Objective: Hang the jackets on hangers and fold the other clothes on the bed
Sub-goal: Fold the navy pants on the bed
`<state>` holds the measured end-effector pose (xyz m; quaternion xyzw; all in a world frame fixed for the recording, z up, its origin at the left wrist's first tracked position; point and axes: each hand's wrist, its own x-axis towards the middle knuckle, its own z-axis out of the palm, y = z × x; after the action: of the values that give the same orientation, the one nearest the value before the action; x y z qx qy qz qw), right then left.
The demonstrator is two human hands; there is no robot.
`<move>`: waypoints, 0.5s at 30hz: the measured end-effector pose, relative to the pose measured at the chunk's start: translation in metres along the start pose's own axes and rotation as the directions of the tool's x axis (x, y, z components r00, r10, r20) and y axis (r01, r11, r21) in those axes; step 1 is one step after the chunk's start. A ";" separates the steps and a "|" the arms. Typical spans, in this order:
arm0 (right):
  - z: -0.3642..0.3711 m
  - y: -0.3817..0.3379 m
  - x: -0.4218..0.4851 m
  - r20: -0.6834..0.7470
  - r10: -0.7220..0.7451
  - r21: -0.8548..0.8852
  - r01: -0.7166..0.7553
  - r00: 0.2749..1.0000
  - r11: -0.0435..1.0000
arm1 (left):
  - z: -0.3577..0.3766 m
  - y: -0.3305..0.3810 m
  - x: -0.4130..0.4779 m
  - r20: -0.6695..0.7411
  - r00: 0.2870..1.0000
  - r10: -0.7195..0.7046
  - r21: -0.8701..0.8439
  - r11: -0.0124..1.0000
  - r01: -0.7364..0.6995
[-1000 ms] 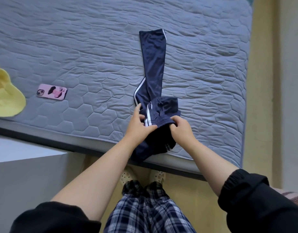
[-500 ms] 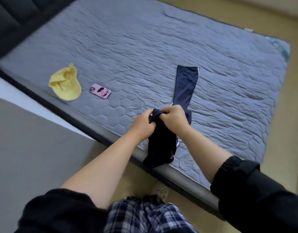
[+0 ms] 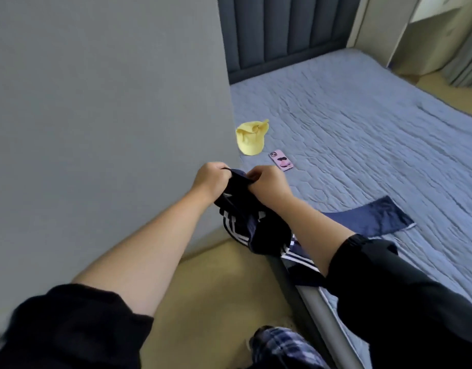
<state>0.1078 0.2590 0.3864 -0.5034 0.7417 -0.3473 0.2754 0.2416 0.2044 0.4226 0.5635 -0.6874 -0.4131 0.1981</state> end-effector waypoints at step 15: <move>0.085 -0.199 -0.116 0.292 -0.448 -0.341 0.530 0.845 0.777 | -0.272 -0.102 -0.266 -0.655 0.666 -0.356 -0.028 0.893 0.450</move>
<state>0.3223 0.2974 0.4992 -0.7568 0.6097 -0.1933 0.1349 0.5810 0.3580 0.5506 0.8205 -0.4609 -0.1796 0.2866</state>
